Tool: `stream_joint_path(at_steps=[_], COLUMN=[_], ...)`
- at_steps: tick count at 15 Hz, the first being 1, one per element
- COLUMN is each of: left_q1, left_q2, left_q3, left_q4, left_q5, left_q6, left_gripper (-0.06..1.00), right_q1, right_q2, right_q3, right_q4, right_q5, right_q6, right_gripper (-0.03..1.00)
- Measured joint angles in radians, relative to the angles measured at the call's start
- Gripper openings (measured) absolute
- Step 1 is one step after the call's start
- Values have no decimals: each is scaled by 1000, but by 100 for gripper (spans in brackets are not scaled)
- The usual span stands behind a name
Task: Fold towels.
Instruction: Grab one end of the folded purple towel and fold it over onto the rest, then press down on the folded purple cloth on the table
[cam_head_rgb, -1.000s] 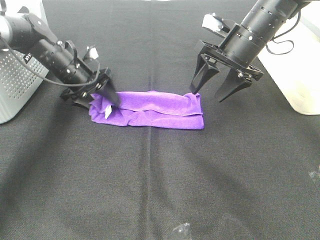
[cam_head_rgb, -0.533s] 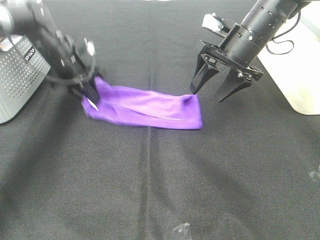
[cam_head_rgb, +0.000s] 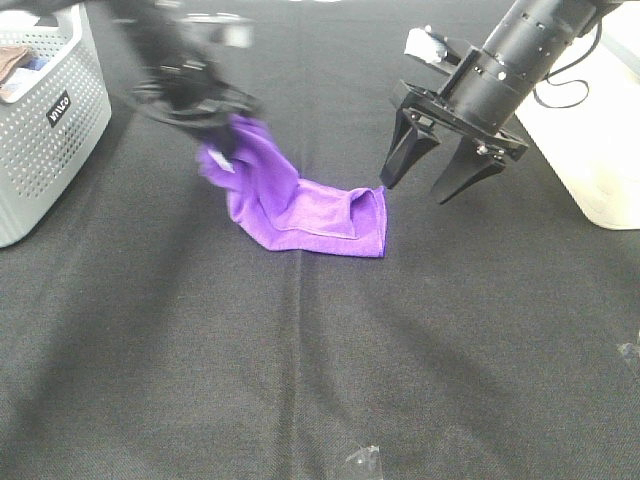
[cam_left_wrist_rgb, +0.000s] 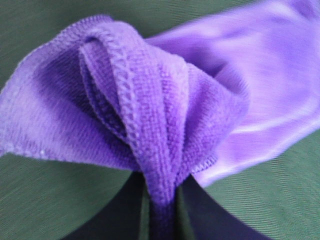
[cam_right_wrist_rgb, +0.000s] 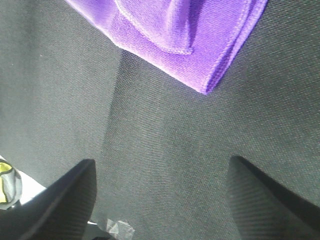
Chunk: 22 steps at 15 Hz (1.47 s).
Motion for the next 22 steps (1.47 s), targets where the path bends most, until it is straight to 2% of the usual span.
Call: stream_joint_path(at_steps=[5,7,9,10,11,13,15,18,20,21,22], left_q1=[-115,-155,-178,-186,-188,-191,-186,-152,-113,-113,-79], left_q2=[95,154,189,194,194,191,191,191,191,191,183], left_q3=[-129,-203,-222,-222,-222,-224,-228,-303,-397,-397,-451], left_q4=[17,-16,-94,-159,-235,-388,-457,-431,-362,-362,-302], left_q5=[6,6,4,-12,-37,-78,-86,-30,-2,-2,0], left_q6=[-83,-121,-151,-153,-152,-108,-68,-61,-58,-58,-60], left_gripper=[5,12,41,56,65,69,70,70,70,70,70], right_q1=[0,0,0,0,0,0,0,0,0,0,0], right_q2=[-110,-167,-214,-237,-259,-301,-327,-333,-333,-333,-333], right_q3=[0,0,0,0,0,0,0,0,0,0,0], right_q4=[-67,-98,-100,-101,-105,-116,-117,-117,-117,-117,-117], right_q5=[0,0,1,1,2,2,3,3,3,3,3], right_q6=[30,49,50,50,50,50,50,50,47,47,36], right_gripper=[69,69,69,69,69,69,69,69,69,69,69])
